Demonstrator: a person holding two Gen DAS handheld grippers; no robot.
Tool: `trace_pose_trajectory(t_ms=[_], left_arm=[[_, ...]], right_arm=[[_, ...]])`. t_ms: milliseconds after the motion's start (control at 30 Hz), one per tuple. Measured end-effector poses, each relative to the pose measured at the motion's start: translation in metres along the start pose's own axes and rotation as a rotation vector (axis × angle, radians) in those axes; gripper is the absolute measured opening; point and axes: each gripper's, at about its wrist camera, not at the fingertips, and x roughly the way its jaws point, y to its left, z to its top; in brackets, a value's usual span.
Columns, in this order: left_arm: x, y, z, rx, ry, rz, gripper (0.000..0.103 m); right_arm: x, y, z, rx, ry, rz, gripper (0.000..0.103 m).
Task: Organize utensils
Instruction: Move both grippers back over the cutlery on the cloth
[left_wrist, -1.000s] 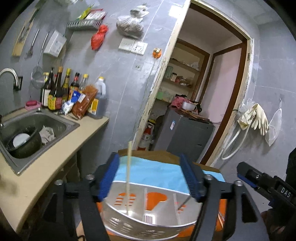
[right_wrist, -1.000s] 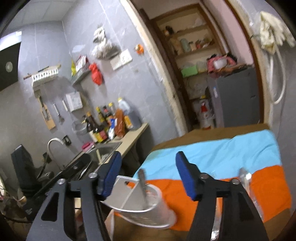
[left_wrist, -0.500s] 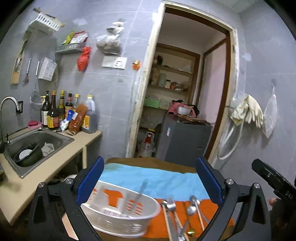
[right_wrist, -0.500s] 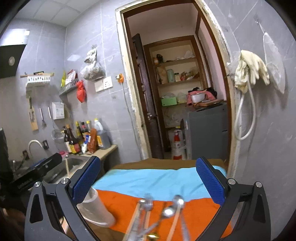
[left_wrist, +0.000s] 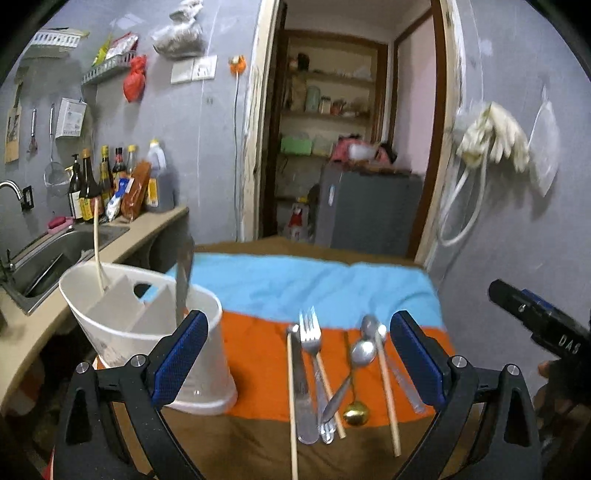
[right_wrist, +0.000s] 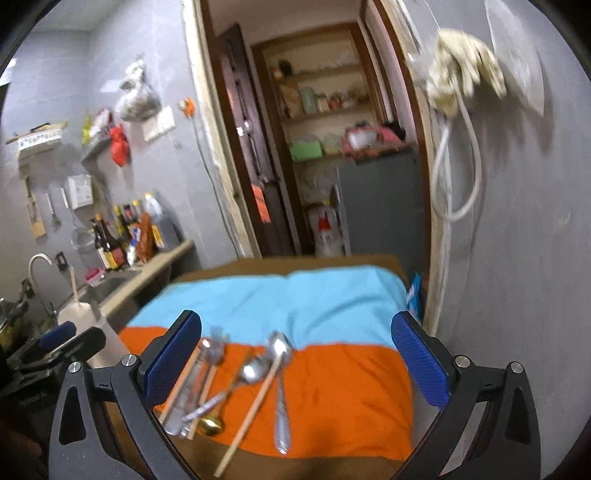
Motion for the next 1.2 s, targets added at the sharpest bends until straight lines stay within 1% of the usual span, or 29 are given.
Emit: trace_pose_trajectory(t_ms=[33,100,133,167,200,233,267,300,333,367,400,433,467,533,600,633,767,933,1000,1100,1133,1167,1200], left_arm=[[0.008,-0.002,-0.004,0.006,0.023,0.012,0.096],[0.022,-0.002,-0.012,0.007,0.061,0.025,0.095],[0.028,-0.001,-0.017,0.005,0.079,0.029,0.094],[0.035,-0.001,-0.020,0.003,0.099,0.030,0.090],[0.041,0.000,-0.024,0.001,0.123,0.034,0.084],[0.049,-0.001,-0.028,0.004,0.150,0.036,0.080],[0.054,0.000,-0.030,0.007,0.171,0.039,0.071],[0.062,0.000,-0.034,0.015,0.202,0.047,0.063],[0.068,0.000,-0.037,0.019,0.229,0.056,0.059],[0.077,0.000,-0.041,0.022,0.265,0.068,0.052],[0.083,0.001,-0.043,0.021,0.288,0.078,0.044],[0.089,0.002,-0.045,0.015,0.313,0.089,0.041],[0.097,0.004,-0.048,0.003,0.342,0.095,0.036],[0.105,0.007,-0.051,-0.015,0.378,0.099,0.031],[0.114,0.010,-0.054,-0.033,0.417,0.098,0.024],[0.118,0.012,-0.055,-0.043,0.435,0.094,0.022],[0.124,0.018,-0.051,-0.077,0.453,0.065,0.018],[0.129,0.027,-0.046,-0.123,0.474,0.052,0.018],[0.128,0.026,-0.043,-0.122,0.482,0.056,0.018],[0.128,0.025,-0.040,-0.120,0.491,0.057,0.018],[0.129,0.025,-0.040,-0.121,0.494,0.055,0.018],[0.128,0.026,-0.040,-0.121,0.500,0.051,0.018],[0.128,0.026,-0.040,-0.120,0.506,0.047,0.018]], right_arm=[[0.006,-0.004,-0.004,0.004,0.022,-0.003,0.101],[0.017,-0.009,-0.011,0.006,0.060,0.001,0.093],[0.023,-0.010,-0.015,0.003,0.086,0.002,0.086],[0.031,-0.010,-0.020,0.001,0.122,0.008,0.080],[0.036,-0.011,-0.023,0.003,0.146,0.018,0.077],[0.043,-0.011,-0.027,0.002,0.174,0.025,0.072],[0.048,-0.010,-0.030,-0.002,0.199,0.031,0.065],[0.053,-0.010,-0.033,-0.006,0.218,0.039,0.062],[0.059,-0.009,-0.035,-0.009,0.243,0.050,0.058],[0.062,-0.008,-0.038,-0.009,0.263,0.056,0.053],[0.065,-0.008,-0.040,-0.008,0.275,0.062,0.051],[0.068,-0.007,-0.042,-0.007,0.287,0.069,0.048],[0.071,-0.006,-0.043,-0.013,0.305,0.074,0.045],[0.075,-0.004,-0.046,-0.016,0.331,0.088,0.041],[0.080,-0.004,-0.049,-0.016,0.363,0.099,0.035],[0.082,-0.003,-0.050,-0.018,0.376,0.101,0.032],[0.091,0.000,-0.055,-0.034,0.433,0.109,0.029],[0.105,0.010,-0.060,-0.075,0.498,0.097,0.028],[0.111,0.014,-0.062,-0.105,0.521,0.073,0.028],[0.113,0.021,-0.062,-0.152,0.523,0.033,0.027],[0.114,0.021,-0.063,-0.159,0.524,0.017,0.021],[0.113,0.020,-0.063,-0.163,0.521,-0.002,0.011],[0.113,0.018,-0.062,-0.157,0.521,-0.013,0.009]])
